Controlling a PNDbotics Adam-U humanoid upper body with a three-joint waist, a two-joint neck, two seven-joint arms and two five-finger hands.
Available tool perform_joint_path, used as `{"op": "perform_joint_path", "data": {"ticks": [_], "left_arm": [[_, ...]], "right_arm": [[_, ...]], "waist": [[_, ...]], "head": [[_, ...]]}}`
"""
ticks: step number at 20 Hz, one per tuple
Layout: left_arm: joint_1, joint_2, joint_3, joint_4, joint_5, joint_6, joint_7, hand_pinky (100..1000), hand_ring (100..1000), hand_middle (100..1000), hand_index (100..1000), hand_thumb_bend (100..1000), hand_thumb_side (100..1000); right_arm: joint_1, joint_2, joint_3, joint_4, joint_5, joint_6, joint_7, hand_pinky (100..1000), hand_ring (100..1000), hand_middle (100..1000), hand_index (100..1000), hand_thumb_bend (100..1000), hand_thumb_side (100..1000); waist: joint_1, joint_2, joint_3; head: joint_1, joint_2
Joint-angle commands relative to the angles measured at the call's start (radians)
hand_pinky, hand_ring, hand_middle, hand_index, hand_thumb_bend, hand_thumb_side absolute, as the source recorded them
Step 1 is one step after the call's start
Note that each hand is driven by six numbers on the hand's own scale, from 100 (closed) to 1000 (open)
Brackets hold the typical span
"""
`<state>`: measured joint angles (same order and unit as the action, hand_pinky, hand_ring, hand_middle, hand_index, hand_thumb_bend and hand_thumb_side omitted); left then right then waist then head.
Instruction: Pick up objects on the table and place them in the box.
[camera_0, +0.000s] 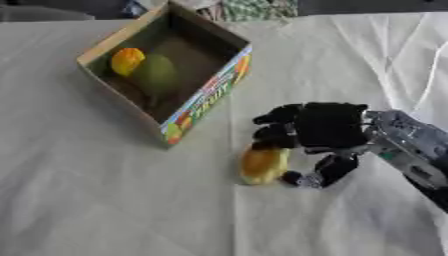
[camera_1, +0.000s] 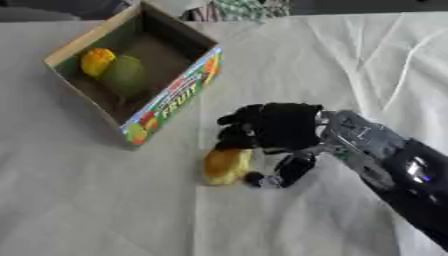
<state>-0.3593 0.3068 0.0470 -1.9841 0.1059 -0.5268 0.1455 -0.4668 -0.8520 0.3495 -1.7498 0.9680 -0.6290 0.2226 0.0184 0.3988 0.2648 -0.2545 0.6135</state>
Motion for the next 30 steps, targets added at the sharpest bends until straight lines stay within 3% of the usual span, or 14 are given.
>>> {"op": "perform_joint_path", "data": {"ticks": [1, 6, 7, 11, 18, 19, 20, 21, 24, 30], "left_arm": [[-0.006, 0.010, 0.004, -0.016, 0.003, 0.003, -0.001, 811, 818, 793, 894, 100, 565], [-0.007, 0.009, 0.005, -0.016, 0.004, 0.004, 0.001, 811, 817, 793, 894, 100, 567], [-0.007, 0.009, 0.005, -0.016, 0.004, 0.004, 0.002, 811, 817, 793, 894, 100, 567], [-0.008, 0.010, 0.004, -0.016, 0.004, 0.005, 0.002, 811, 817, 793, 894, 100, 566], [-0.010, 0.013, 0.005, -0.016, 0.004, 0.008, 0.007, 811, 817, 792, 893, 100, 560], [-0.010, 0.014, 0.006, -0.016, 0.005, 0.007, 0.009, 810, 816, 791, 893, 100, 556], [-0.011, 0.016, 0.007, -0.016, 0.005, 0.006, 0.011, 810, 816, 791, 892, 100, 590], [-0.011, 0.017, 0.008, -0.016, 0.005, 0.006, 0.014, 810, 815, 790, 891, 100, 549], [-0.013, 0.021, 0.011, -0.016, 0.004, 0.005, 0.023, 810, 814, 788, 890, 100, 545], [-0.014, 0.034, 0.014, -0.016, 0.000, 0.004, 0.032, 810, 814, 786, 889, 100, 532]], "right_arm": [[-0.010, -0.007, 0.004, 0.009, 0.006, -0.010, 0.006, 893, 1000, 835, 922, 154, 533], [-0.012, 0.003, 0.007, 0.024, -0.008, -0.007, -0.006, 876, 1000, 740, 848, 100, 450], [-0.012, 0.005, 0.006, 0.025, -0.014, -0.004, -0.014, 863, 1000, 679, 797, 100, 401], [-0.012, 0.006, 0.003, 0.019, -0.049, 0.018, -0.063, 831, 997, 580, 715, 100, 314], [-0.018, 0.010, -0.032, -0.014, -0.166, 0.102, -0.245, 774, 845, 418, 550, 100, 133], [-0.019, 0.011, -0.038, -0.020, -0.194, 0.111, -0.269, 767, 832, 386, 519, 100, 100], [-0.022, 0.010, -0.046, -0.028, -0.227, 0.117, -0.287, 767, 828, 371, 503, 100, 312], [-0.025, 0.010, -0.054, -0.035, -0.265, 0.123, -0.299, 767, 830, 358, 497, 100, 100], [-0.048, 0.001, -0.091, -0.067, -0.427, 0.146, -0.269, 774, 852, 357, 502, 100, 100], [-0.155, -0.062, -0.178, -0.115, -0.778, 0.227, -0.109, 768, 850, 356, 506, 100, 118]], "waist": [[0.000, -0.017, 0.001], [-0.001, -0.017, 0.003], [-0.001, -0.018, 0.003], [-0.003, -0.020, 0.003], [-0.008, -0.028, 0.002], [-0.010, -0.030, 0.002], [-0.011, -0.032, 0.002], [-0.013, -0.034, 0.003], [-0.019, -0.041, 0.003], [-0.033, -0.053, 0.005]], "head": [[0.001, -0.011], [0.001, -0.007], [0.001, -0.005], [0.003, -0.001], [0.005, 0.007], [0.006, 0.010], [0.006, 0.013], [0.007, 0.016], [0.007, 0.026], [0.007, 0.033]]}}
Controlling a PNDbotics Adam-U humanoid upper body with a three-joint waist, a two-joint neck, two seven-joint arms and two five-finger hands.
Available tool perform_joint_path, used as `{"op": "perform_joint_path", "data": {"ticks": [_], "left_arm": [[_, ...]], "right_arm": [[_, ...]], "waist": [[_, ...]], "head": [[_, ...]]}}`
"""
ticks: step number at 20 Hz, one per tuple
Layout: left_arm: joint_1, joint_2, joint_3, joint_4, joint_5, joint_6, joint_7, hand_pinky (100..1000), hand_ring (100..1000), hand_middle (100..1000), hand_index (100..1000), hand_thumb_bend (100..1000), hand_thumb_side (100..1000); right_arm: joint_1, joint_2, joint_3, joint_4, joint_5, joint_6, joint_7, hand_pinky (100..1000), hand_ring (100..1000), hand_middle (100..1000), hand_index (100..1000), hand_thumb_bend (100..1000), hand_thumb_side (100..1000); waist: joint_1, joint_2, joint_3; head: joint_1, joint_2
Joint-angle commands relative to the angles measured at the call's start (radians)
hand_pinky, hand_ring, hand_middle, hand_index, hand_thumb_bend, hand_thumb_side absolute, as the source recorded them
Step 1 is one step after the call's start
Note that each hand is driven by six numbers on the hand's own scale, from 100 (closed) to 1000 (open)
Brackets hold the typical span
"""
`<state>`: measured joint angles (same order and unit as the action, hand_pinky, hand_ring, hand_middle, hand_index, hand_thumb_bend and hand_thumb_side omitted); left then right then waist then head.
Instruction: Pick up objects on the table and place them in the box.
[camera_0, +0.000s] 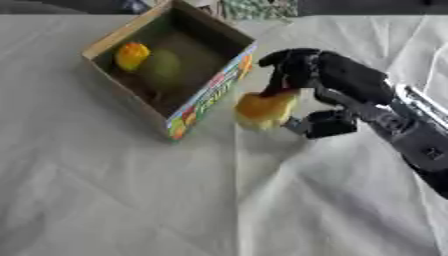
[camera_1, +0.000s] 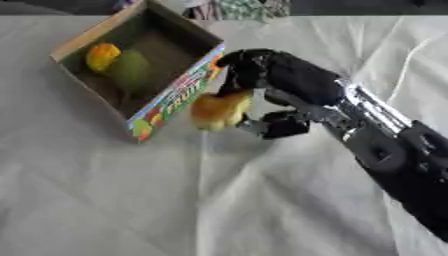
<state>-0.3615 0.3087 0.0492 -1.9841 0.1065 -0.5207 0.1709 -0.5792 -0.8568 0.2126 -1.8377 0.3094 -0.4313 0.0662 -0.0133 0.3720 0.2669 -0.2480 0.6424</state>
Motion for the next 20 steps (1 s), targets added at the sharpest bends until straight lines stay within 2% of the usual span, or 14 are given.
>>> {"op": "perform_joint_path", "data": {"ticks": [1, 3, 5, 8, 9, 12, 14, 17, 20], "left_arm": [[-0.012, 0.034, 0.012, -0.016, -0.001, -0.002, 0.008, 810, 814, 786, 889, 100, 531], [-0.014, 0.037, 0.012, -0.016, -0.002, -0.003, 0.009, 810, 814, 786, 889, 100, 529], [-0.020, 0.039, 0.009, -0.016, -0.001, -0.004, 0.009, 810, 813, 787, 889, 100, 526], [-0.037, 0.039, 0.004, -0.016, 0.004, -0.008, 0.005, 810, 813, 786, 888, 100, 518], [-0.044, 0.039, 0.003, -0.016, 0.006, -0.010, 0.004, 810, 813, 786, 888, 100, 513], [-0.078, 0.038, -0.008, -0.016, 0.018, -0.016, -0.005, 810, 813, 785, 886, 100, 501], [-0.100, 0.036, -0.016, -0.016, 0.028, -0.019, -0.013, 811, 813, 785, 886, 100, 499], [-0.125, 0.031, -0.024, -0.016, 0.041, -0.020, -0.026, 811, 813, 785, 886, 100, 501], [-0.139, 0.027, -0.026, -0.016, 0.052, -0.020, -0.034, 811, 813, 785, 886, 100, 502]], "right_arm": [[-0.073, -0.068, -0.044, -0.016, -0.162, 0.043, 0.070, 762, 848, 357, 507, 100, 120], [-0.143, -0.078, -0.042, 0.024, -0.211, 0.059, 0.110, 756, 836, 360, 509, 100, 100], [-0.226, -0.056, -0.027, 0.098, -0.222, 0.065, 0.146, 751, 836, 363, 512, 100, 102], [-0.360, 0.026, -0.009, 0.254, -0.179, 0.056, 0.179, 740, 826, 377, 524, 100, 100], [-0.399, 0.056, -0.002, 0.306, -0.160, 0.035, 0.184, 732, 819, 381, 526, 100, 100], [-0.508, 0.147, 0.006, 0.493, -0.008, -0.036, 0.172, 720, 802, 393, 533, 100, 100], [-0.554, 0.201, 0.000, 0.612, 0.118, -0.078, 0.141, 727, 816, 396, 538, 100, 100], [-0.598, 0.269, -0.021, 0.761, 0.288, -0.119, 0.079, 743, 826, 411, 552, 100, 100], [-0.619, 0.320, -0.034, 0.855, 0.419, -0.152, 0.015, 763, 841, 446, 581, 100, 100]], "waist": [[-0.004, -0.027, 0.004], [-0.008, -0.029, 0.006], [-0.011, -0.027, 0.012], [-0.015, -0.018, 0.026], [-0.016, -0.014, 0.031], [-0.023, 0.000, 0.050], [-0.028, 0.011, 0.066], [-0.036, 0.025, 0.086], [-0.041, 0.033, 0.099]], "head": [[-0.001, 0.004], [-0.005, 0.001], [-0.014, -0.004], [-0.033, -0.013], [-0.041, -0.015], [-0.073, -0.025], [-0.092, -0.032], [-0.113, -0.042], [-0.122, -0.044]]}}
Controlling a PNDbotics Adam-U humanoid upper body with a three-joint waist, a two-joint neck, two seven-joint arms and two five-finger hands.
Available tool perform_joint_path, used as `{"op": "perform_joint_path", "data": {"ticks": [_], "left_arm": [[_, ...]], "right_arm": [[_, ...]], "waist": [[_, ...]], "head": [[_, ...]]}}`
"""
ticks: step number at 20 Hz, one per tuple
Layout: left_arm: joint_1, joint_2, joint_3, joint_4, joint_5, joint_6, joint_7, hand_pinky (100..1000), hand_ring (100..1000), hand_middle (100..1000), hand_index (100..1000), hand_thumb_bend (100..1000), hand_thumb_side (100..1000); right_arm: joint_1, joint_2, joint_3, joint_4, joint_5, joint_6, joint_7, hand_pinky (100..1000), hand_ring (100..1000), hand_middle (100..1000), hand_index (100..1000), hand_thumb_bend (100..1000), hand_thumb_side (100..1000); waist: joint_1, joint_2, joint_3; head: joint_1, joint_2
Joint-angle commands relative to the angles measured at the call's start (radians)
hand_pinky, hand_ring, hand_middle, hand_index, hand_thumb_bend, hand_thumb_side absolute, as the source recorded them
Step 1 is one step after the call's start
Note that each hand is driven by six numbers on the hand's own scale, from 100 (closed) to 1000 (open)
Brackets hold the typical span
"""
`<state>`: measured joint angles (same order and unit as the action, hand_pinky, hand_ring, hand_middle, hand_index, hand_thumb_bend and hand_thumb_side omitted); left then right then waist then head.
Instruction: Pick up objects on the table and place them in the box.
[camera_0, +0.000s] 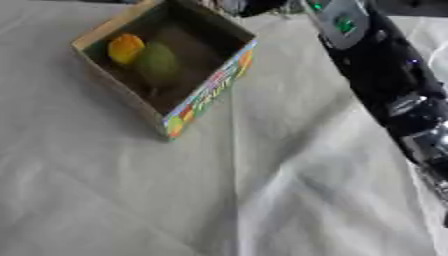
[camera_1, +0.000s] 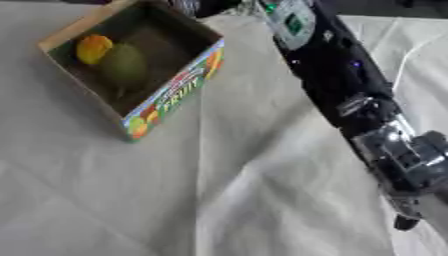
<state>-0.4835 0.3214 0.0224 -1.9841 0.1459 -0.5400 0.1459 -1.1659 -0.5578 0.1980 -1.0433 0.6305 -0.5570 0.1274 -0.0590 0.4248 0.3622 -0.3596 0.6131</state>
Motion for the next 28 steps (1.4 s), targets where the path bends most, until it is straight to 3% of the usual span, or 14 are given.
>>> {"op": "perform_joint_path", "data": {"ticks": [1, 2, 4, 5, 6, 7, 10, 11, 16, 19, 22, 25, 28], "left_arm": [[-0.020, 0.014, 0.001, -0.016, 0.014, -0.001, -0.010, 811, 814, 785, 886, 100, 503], [-0.021, 0.013, 0.001, -0.016, 0.016, 0.000, -0.011, 811, 814, 785, 886, 100, 504], [-0.022, 0.012, 0.000, -0.016, 0.019, 0.002, -0.013, 811, 814, 786, 886, 100, 504], [-0.021, 0.012, 0.000, -0.016, 0.019, 0.002, -0.014, 811, 814, 786, 886, 100, 504], [-0.019, 0.012, 0.000, -0.016, 0.020, 0.002, -0.015, 811, 814, 786, 886, 100, 506], [-0.017, 0.012, 0.001, -0.016, 0.020, 0.003, -0.016, 811, 814, 786, 887, 100, 507], [-0.011, 0.011, 0.001, -0.016, 0.021, 0.005, -0.017, 812, 815, 786, 887, 100, 509], [-0.009, 0.011, 0.001, -0.016, 0.021, 0.005, -0.018, 812, 815, 787, 887, 100, 509], [0.001, 0.014, 0.001, -0.016, 0.021, 0.007, -0.018, 811, 815, 786, 887, 100, 504], [0.012, 0.017, 0.004, -0.016, 0.018, 0.009, -0.016, 811, 815, 787, 887, 100, 505], [0.028, 0.024, 0.014, -0.016, 0.011, 0.009, -0.007, 812, 815, 786, 887, 100, 497], [0.046, 0.032, 0.027, -0.016, -0.001, 0.009, 0.009, 812, 815, 786, 887, 100, 491], [0.058, 0.036, 0.038, -0.016, -0.015, 0.008, 0.026, 812, 814, 786, 886, 100, 489]], "right_arm": [[-0.034, 0.032, -0.018, 0.078, 0.130, -0.037, -0.064, 770, 850, 461, 595, 100, 100], [-0.034, 0.042, -0.014, 0.093, 0.163, -0.047, -0.074, 779, 866, 487, 618, 100, 100], [-0.032, 0.054, -0.005, 0.116, 0.228, -0.060, -0.077, 819, 983, 669, 774, 100, 143], [-0.032, 0.058, -0.003, 0.123, 0.260, -0.067, -0.070, 837, 1000, 736, 827, 100, 161], [-0.033, 0.058, -0.001, 0.120, 0.296, -0.074, -0.065, 897, 1000, 845, 927, 100, 121], [-0.033, 0.057, -0.003, 0.113, 0.327, -0.079, -0.065, 920, 1000, 879, 955, 100, 100], [-0.037, 0.053, -0.015, 0.084, 0.383, -0.069, -0.092, 942, 1000, 901, 973, 135, 175], [-0.036, 0.052, -0.019, 0.074, 0.391, -0.062, -0.103, 939, 1000, 895, 972, 100, 227], [-0.034, 0.036, -0.033, 0.024, 0.333, -0.040, -0.122, 926, 1000, 867, 956, 118, 100], [-0.011, -0.003, -0.030, -0.062, 0.207, -0.025, -0.120, 913, 1000, 849, 942, 100, 100], [0.070, -0.099, -0.025, -0.256, -0.055, 0.018, -0.097, 882, 1000, 792, 902, 100, 100], [0.214, -0.233, -0.074, -0.515, -0.363, 0.138, -0.079, 858, 1000, 749, 860, 100, 100], [0.403, -0.341, -0.155, -0.748, -0.571, 0.231, -0.100, 848, 1000, 735, 852, 100, 128]], "waist": [[0.004, -0.018, 0.005], [0.003, -0.018, 0.007], [0.002, -0.018, 0.010], [0.002, -0.018, 0.010], [0.002, -0.020, 0.010], [0.002, -0.021, 0.010], [0.003, -0.026, 0.008], [0.003, -0.028, 0.007], [0.007, -0.039, 0.001], [0.009, -0.051, -0.008], [0.011, -0.066, -0.024], [0.015, -0.078, -0.045], [0.020, -0.085, -0.066]], "head": [[-0.013, -0.015], [-0.014, -0.014], [-0.015, -0.013], [-0.015, -0.013], [-0.014, -0.012], [-0.014, -0.011], [-0.010, -0.005], [-0.008, -0.004], [0.004, 0.006], [0.022, 0.017], [0.054, 0.030], [0.086, 0.039], [0.115, 0.045]]}}
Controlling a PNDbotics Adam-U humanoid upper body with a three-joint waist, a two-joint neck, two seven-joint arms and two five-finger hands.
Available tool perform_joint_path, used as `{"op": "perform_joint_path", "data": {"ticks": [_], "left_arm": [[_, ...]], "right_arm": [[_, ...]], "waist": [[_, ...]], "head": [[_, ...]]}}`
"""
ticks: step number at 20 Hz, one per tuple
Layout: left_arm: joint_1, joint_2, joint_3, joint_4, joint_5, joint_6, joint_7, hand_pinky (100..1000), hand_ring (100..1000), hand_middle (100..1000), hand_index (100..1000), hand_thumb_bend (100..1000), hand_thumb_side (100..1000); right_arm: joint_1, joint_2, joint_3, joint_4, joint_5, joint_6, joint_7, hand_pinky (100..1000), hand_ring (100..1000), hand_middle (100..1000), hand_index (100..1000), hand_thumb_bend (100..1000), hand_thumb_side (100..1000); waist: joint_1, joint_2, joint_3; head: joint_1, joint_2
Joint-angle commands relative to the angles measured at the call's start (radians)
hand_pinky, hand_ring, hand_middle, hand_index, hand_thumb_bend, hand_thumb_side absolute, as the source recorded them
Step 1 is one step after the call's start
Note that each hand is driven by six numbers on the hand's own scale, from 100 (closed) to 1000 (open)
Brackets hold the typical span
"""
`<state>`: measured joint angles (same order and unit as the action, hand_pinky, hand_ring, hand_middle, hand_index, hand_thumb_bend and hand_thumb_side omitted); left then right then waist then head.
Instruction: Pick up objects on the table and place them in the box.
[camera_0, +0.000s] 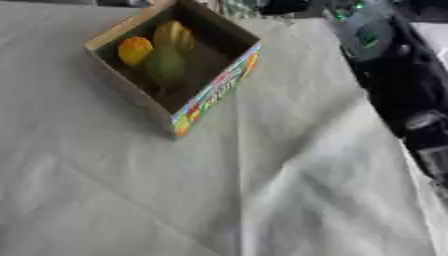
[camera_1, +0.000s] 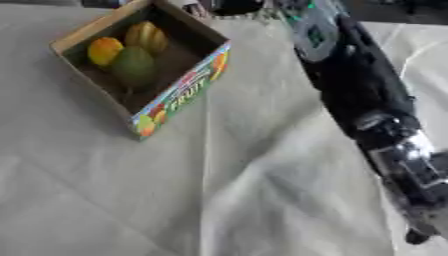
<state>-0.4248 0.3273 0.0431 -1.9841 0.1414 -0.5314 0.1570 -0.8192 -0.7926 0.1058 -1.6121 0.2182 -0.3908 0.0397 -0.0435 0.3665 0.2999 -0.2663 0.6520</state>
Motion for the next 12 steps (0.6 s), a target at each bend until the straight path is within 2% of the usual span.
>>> {"op": "perform_joint_path", "data": {"ticks": [1, 2, 4, 6, 9, 12], "left_arm": [[0.003, 0.031, 0.020, -0.016, -0.015, 0.000, 0.019, 811, 814, 786, 886, 100, 487], [0.005, 0.032, 0.022, -0.016, -0.019, -0.001, 0.024, 811, 814, 786, 886, 100, 485], [0.011, 0.034, 0.027, -0.016, -0.028, -0.002, 0.032, 811, 814, 786, 886, 100, 485], [0.020, 0.035, 0.033, -0.016, -0.037, -0.003, 0.041, 811, 813, 786, 886, 100, 483], [0.029, 0.038, 0.045, -0.016, -0.052, -0.005, 0.058, 811, 813, 786, 886, 100, 477], [0.035, 0.040, 0.055, -0.016, -0.066, -0.005, 0.075, 811, 813, 786, 885, 100, 470]], "right_arm": [[0.119, -0.128, -0.091, -0.245, -0.209, 0.082, -0.026, 850, 1000, 734, 852, 100, 154], [0.175, -0.144, -0.117, -0.304, -0.250, 0.094, -0.039, 856, 1000, 735, 854, 100, 185], [0.274, -0.157, -0.168, -0.368, -0.322, 0.078, -0.071, 869, 1000, 748, 863, 100, 257], [0.355, -0.149, -0.218, -0.383, -0.388, 0.009, -0.105, 879, 1000, 781, 873, 100, 268], [0.472, -0.106, -0.274, -0.387, -0.482, -0.121, -0.128, 895, 1000, 800, 882, 100, 393], [0.557, -0.042, -0.295, -0.388, -0.576, -0.223, -0.063, 904, 1000, 809, 891, 100, 487]], "waist": [[0.007, -0.028, -0.009], [0.008, -0.029, -0.014], [0.014, -0.029, -0.024], [0.020, -0.029, -0.037], [0.027, -0.029, -0.056], [0.032, -0.032, -0.070]], "head": [[0.029, 0.006], [0.035, 0.005], [0.050, 0.007], [0.068, 0.010], [0.094, 0.014], [0.115, 0.017]]}}
